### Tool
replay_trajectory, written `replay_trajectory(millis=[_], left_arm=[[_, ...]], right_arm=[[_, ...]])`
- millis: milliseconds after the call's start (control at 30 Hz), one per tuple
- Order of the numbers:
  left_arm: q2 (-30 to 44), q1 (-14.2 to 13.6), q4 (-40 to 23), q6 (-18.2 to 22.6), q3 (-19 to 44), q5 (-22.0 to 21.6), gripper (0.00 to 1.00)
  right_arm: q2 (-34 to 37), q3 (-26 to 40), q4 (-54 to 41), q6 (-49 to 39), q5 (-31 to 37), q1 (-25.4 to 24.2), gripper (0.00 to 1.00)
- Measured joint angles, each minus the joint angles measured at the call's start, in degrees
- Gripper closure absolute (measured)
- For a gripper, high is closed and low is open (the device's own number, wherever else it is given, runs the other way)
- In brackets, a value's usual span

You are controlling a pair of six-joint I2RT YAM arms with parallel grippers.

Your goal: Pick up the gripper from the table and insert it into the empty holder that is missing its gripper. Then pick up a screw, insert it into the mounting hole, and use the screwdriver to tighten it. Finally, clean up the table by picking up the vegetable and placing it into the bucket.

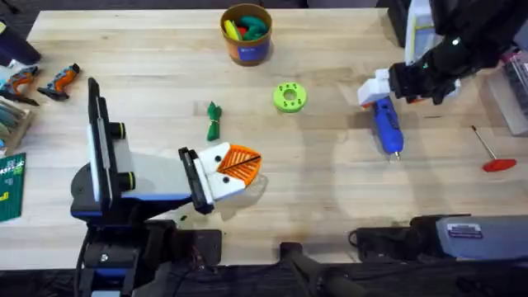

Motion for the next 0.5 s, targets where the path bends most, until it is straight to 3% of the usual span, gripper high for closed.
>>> replay_trajectory(millis=[500], left_arm=[[0.0,0.0,0.0,0.0,0.0,0.0,0.988]], right_arm=[[6.9,-0.1,2.5,-3.0,2.1,-0.1,0.01]])
